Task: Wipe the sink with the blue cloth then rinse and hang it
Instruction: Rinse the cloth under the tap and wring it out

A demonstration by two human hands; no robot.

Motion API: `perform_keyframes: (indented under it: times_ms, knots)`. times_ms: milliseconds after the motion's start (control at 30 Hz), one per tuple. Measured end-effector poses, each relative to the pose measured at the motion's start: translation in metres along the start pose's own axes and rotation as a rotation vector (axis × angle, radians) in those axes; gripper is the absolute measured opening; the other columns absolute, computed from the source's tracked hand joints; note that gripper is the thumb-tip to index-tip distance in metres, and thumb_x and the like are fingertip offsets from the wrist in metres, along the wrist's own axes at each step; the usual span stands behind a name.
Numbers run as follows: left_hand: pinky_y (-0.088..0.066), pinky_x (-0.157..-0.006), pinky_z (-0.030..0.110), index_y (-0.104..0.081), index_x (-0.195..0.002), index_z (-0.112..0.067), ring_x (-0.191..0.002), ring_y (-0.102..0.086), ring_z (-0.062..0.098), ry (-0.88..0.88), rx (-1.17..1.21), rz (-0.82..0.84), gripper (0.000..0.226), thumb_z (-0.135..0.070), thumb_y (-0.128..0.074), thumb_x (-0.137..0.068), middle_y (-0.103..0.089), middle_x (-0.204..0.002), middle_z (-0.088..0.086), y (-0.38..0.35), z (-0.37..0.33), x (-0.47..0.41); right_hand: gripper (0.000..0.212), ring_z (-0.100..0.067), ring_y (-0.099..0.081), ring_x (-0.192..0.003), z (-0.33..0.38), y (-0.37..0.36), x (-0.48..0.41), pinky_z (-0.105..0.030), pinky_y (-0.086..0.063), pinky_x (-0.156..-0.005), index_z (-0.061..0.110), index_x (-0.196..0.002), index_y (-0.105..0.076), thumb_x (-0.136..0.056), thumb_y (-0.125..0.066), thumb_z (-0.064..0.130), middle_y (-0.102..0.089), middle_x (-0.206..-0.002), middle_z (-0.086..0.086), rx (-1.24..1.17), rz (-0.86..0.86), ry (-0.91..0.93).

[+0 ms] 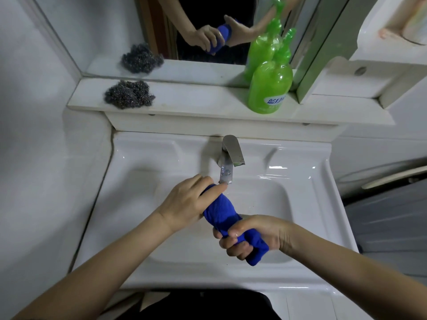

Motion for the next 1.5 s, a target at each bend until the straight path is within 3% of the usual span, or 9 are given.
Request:
perform_keyframes:
  times_ms: [167, 300, 500, 733, 900, 1067, 1233, 1367, 1500]
  knots:
    - [-0.051, -0.094, 0.051, -0.066, -0.076, -0.006, -0.103, -0.061, 0.034, -0.096, 0.036, 0.117, 0.015, 0.006, -0.062, -0.069, -0.07, -0.102, 0.013, -0.001, -0.005, -0.009, 0.02, -0.012, -0.039, -0.047, 0.01, 0.01, 0.005, -0.018, -0.034, -0.045, 0.015, -0.071, -0.046, -0.077, -0.065, 0.015, -0.047, -0.057, 0.002, 0.342, -0.209, -0.031]
    - [-0.054, -0.051, 0.038, -0.059, -0.081, -0.004, -0.064, -0.06, 0.031, -0.02, 0.079, 0.416, 0.027, 0.012, -0.068, -0.061, -0.064, -0.077, 0.011, -0.023, 0.004, -0.004, 0.023, -0.013, -0.048, -0.046, 0.031, 0.026, 0.01, -0.021, -0.042, -0.049, 0.015, -0.063, -0.053, -0.076, -0.071, 0.016, -0.055, -0.054, 0.004, 0.608, -0.459, -0.008]
    - [-0.027, -0.048, 0.029, -0.037, -0.087, -0.018, -0.055, -0.038, 0.019, 0.284, 0.013, 0.829, 0.024, -0.011, -0.056, -0.076, -0.042, -0.072, -0.004, -0.064, 0.028, 0.014, 0.021, -0.019, -0.05, -0.047, 0.066, 0.05, 0.018, -0.022, -0.042, -0.042, 0.012, -0.079, -0.056, -0.073, -0.07, 0.026, -0.06, -0.061, -0.003, 1.16, -0.783, -0.084]
    - [-0.028, -0.047, 0.028, -0.039, -0.059, -0.014, -0.048, -0.037, 0.02, 0.923, 0.626, 0.685, 0.023, -0.001, -0.056, -0.067, -0.043, -0.052, 0.0, -0.094, 0.038, 0.043, 0.039, -0.03, -0.045, -0.061, 0.107, 0.046, 0.009, -0.028, -0.022, -0.052, 0.01, -0.113, -0.047, -0.085, -0.062, 0.032, -0.064, -0.079, -0.005, 2.093, -0.985, 0.034]
    - [-0.025, -0.043, 0.019, -0.043, -0.062, -0.011, -0.039, -0.03, 0.018, 1.536, 1.217, 0.479, 0.028, 0.011, -0.061, -0.061, -0.036, -0.045, 0.001, -0.114, 0.004, 0.089, 0.04, -0.029, -0.039, -0.044, 0.091, 0.044, 0.001, -0.023, -0.009, -0.045, 0.005, -0.106, -0.051, -0.072, -0.07, 0.015, -0.063, -0.06, -0.006, 2.142, -1.109, 0.267]
    - [-0.022, -0.03, 0.018, -0.041, -0.073, -0.011, -0.036, -0.028, 0.009, 1.812, 1.706, 0.429, 0.022, 0.01, -0.046, -0.077, -0.033, -0.05, 0.0, -0.136, -0.033, 0.106, 0.04, -0.027, -0.042, -0.031, 0.077, 0.055, 0.003, -0.019, -0.026, -0.039, 0.002, -0.084, -0.061, -0.05, -0.081, 0.004, -0.055, -0.047, -0.005, 1.933, -1.292, 0.418]
    - [-0.026, -0.035, 0.017, -0.041, -0.069, -0.011, -0.038, -0.031, 0.013, 1.653, 1.465, 0.53, 0.022, 0.007, -0.055, -0.07, -0.038, -0.048, 0.0, -0.146, -0.016, 0.112, 0.025, -0.029, -0.046, -0.034, 0.063, 0.07, 0.004, -0.023, -0.033, -0.037, 0.0, -0.074, -0.06, -0.057, -0.079, 0.002, -0.054, -0.047, -0.006, 1.766, -1.354, 0.458]
    - [-0.037, -0.049, 0.026, -0.048, -0.08, -0.016, -0.059, -0.05, 0.019, 1.035, 0.708, 0.498, 0.021, -0.005, -0.063, -0.069, -0.054, -0.065, -0.003, -0.118, 0.03, 0.081, 0.021, -0.027, -0.055, -0.058, 0.046, 0.093, 0.006, -0.029, -0.036, -0.051, 0.007, -0.088, -0.06, -0.076, -0.071, 0.019, -0.064, -0.069, -0.005, 1.374, -1.256, 0.267]
    - [-0.046, -0.086, 0.029, -0.058, -0.12, -0.018, -0.106, -0.054, 0.021, 0.599, 0.434, 0.389, 0.05, -0.002, -0.067, -0.072, -0.06, -0.116, 0.0, -0.085, 0.038, 0.049, 0.032, -0.011, -0.055, -0.047, 0.022, 0.089, 0.01, -0.025, -0.042, -0.042, 0.019, -0.089, -0.063, -0.065, -0.081, 0.028, -0.058, -0.061, 0.007, 0.669, -1.07, 0.287]
Point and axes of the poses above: each hand's wrist, its own x-axis away from the middle knuckle, its own y-axis out of the back of the hand, z = x × y, the point moved 9 cm from there along -x, towards the middle knuckle
